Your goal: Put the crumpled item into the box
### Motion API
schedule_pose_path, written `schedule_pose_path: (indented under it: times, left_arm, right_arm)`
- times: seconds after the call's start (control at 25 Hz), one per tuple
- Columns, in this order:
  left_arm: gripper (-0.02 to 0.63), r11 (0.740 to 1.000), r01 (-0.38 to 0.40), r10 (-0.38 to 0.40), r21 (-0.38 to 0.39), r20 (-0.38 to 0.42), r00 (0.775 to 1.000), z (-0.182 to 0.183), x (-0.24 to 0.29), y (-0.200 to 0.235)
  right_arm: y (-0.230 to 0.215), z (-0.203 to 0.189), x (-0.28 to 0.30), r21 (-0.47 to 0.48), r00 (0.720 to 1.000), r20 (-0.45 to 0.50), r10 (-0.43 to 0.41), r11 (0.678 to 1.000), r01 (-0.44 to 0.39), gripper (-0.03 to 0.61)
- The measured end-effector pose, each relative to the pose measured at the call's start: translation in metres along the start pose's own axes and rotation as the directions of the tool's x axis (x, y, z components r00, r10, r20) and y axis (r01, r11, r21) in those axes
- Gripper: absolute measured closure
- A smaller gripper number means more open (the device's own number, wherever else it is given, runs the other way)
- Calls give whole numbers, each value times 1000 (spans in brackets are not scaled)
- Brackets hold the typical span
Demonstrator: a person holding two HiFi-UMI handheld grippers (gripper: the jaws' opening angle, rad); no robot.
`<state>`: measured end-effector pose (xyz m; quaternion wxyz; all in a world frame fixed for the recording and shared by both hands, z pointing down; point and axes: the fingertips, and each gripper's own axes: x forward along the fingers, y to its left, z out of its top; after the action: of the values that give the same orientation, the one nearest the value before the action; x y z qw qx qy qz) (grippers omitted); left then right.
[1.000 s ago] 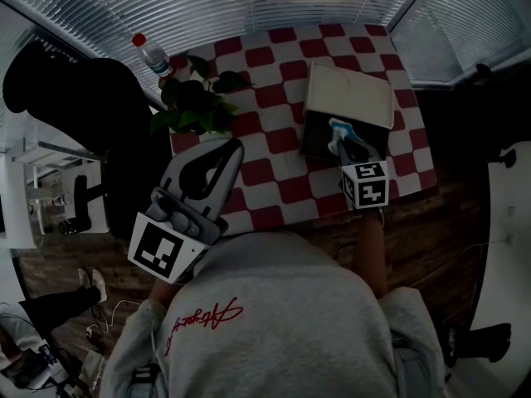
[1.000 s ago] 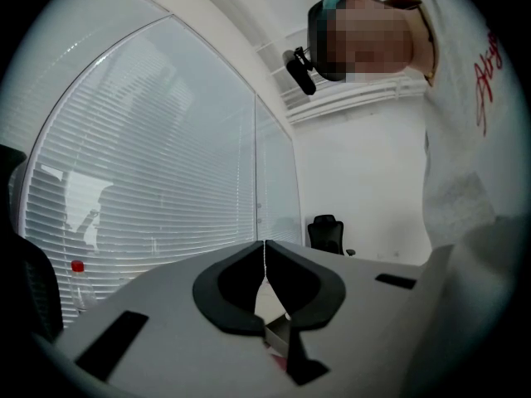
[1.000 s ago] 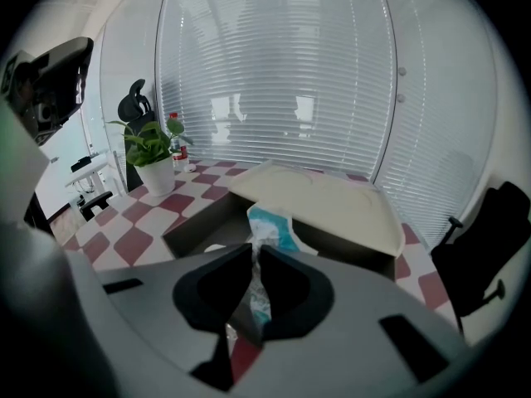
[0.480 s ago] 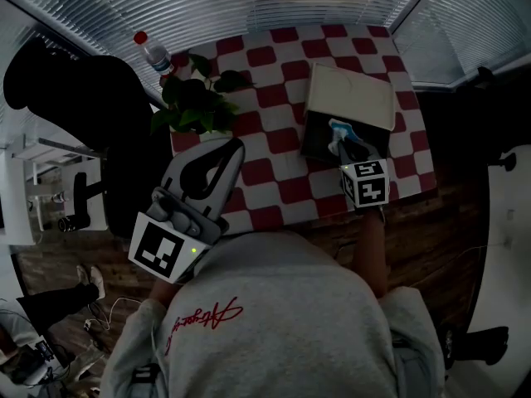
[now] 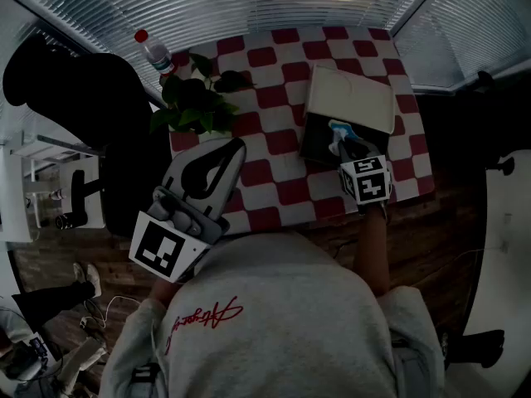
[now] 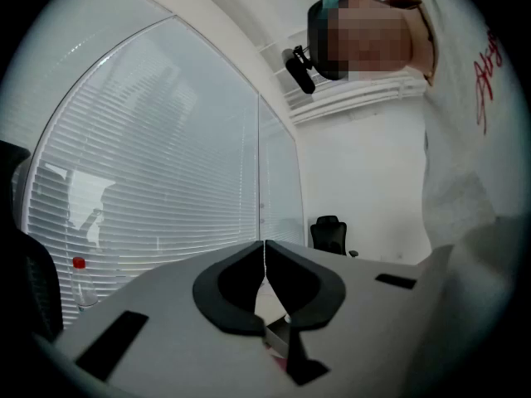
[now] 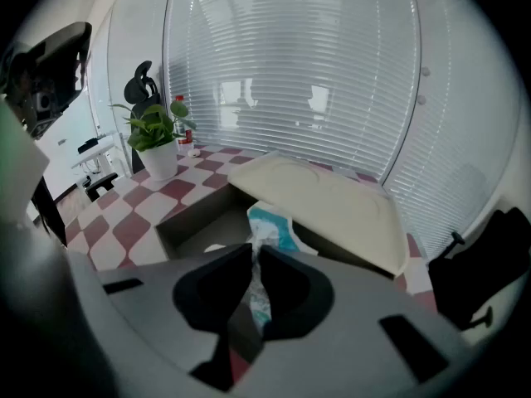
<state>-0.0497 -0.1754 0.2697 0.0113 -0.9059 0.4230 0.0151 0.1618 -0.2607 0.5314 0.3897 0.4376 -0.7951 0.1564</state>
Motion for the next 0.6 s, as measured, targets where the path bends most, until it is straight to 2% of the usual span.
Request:
schedule_pose_path:
  times: [0.6]
  left_arm:
    - [595, 1000, -24, 24, -2, -6, 1000, -1, 3, 7]
  right_arm:
    - [0, -4, 13, -37, 996, -76, 46, 998, -49, 535]
